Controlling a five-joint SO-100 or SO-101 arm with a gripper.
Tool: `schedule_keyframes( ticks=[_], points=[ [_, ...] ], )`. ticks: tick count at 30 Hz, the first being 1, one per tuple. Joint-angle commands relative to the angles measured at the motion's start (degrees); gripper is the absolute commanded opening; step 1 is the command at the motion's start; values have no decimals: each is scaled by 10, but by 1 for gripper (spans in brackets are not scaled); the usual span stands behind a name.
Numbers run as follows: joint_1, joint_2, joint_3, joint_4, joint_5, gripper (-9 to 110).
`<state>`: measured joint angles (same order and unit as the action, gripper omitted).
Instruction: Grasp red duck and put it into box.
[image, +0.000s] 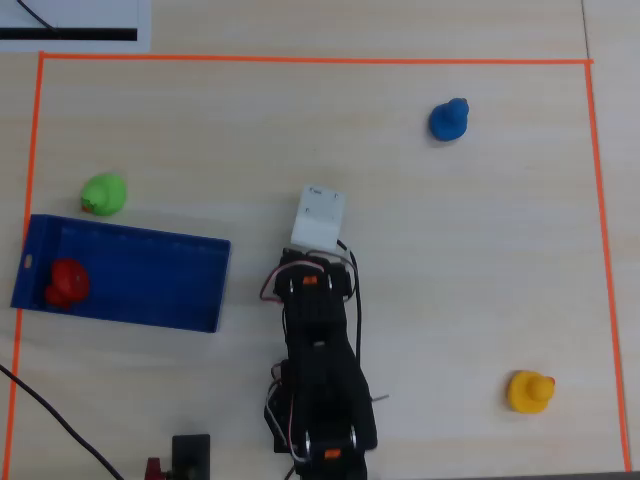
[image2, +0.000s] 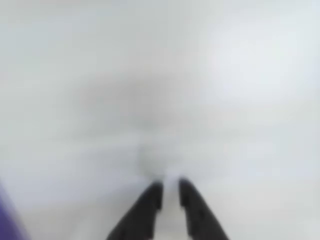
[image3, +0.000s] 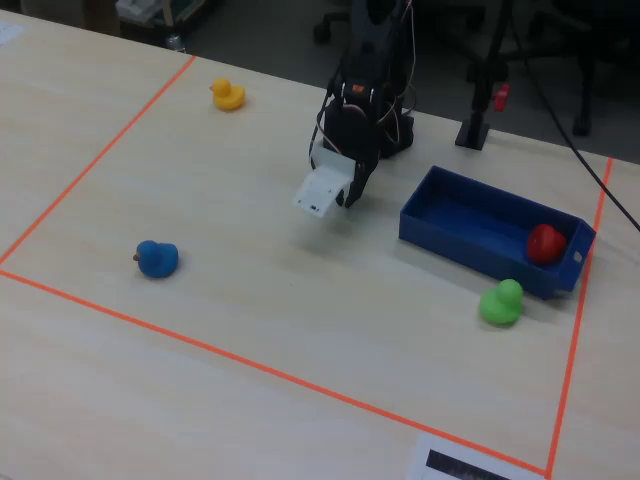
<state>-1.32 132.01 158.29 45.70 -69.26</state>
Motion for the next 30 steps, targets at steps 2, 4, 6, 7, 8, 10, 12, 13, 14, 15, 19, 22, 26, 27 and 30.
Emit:
schedule_keyframes(
  ticks=[2, 4, 6, 7, 8, 10, 12, 13, 14, 15, 19, 22, 26, 27, 30],
  points=[
    [8, 280, 123, 42, -4, 0],
    [10, 341, 168, 69, -8, 0],
    [15, 408, 180, 126, -11, 0],
    [18, 434, 185, 150, -11, 0],
    [20, 462, 192, 172, -14, 0],
    [29, 516, 199, 231, -24, 0],
    [37, 555, 199, 278, -23, 0],
    [47, 568, 199, 284, -24, 0],
    [58, 577, 199, 289, -26, 0],
    [65, 577, 199, 289, -27, 0],
    [75, 577, 199, 292, -21, 0],
    [71, 577, 199, 292, -21, 1],
    [71, 577, 200, 292, -21, 1],
    [71, 577, 200, 292, -21, 1],
    [71, 577, 200, 292, -21, 1]
  ],
)
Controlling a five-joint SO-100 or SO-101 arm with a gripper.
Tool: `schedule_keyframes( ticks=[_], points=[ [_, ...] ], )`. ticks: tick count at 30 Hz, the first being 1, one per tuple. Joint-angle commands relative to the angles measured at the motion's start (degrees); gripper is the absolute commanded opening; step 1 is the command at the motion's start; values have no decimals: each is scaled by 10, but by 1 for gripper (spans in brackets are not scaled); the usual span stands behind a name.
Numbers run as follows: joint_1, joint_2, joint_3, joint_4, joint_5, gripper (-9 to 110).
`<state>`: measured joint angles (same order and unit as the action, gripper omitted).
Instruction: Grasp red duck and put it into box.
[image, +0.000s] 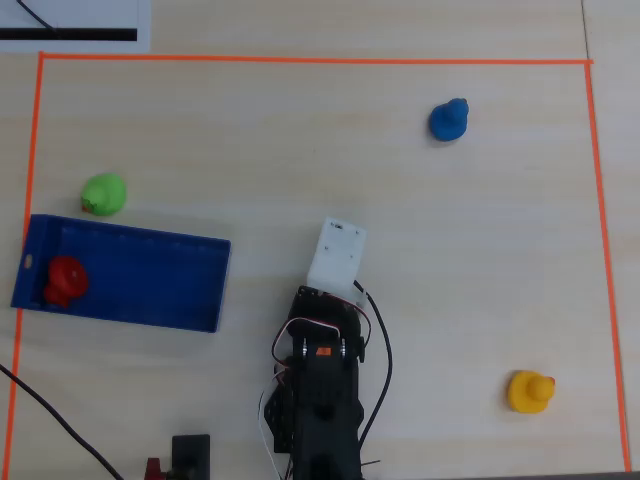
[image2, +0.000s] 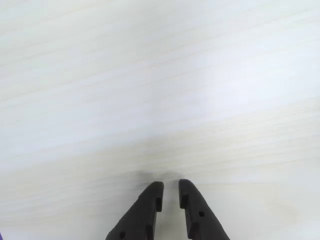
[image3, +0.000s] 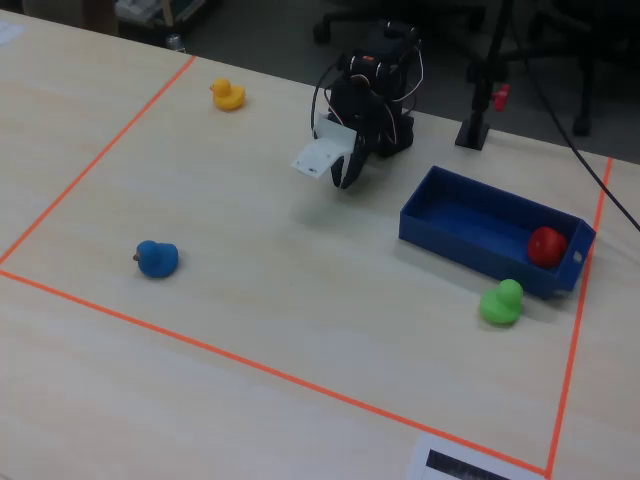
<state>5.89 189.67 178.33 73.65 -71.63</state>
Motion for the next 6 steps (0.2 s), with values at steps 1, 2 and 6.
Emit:
schedule_keyframes(
  ticks=[1, 2, 6],
  points=[
    [-1, 0, -1, 12, 3, 1],
    [-1, 0, -1, 12, 3, 1],
    [-1, 0, -1, 12, 3, 1]
  ],
)
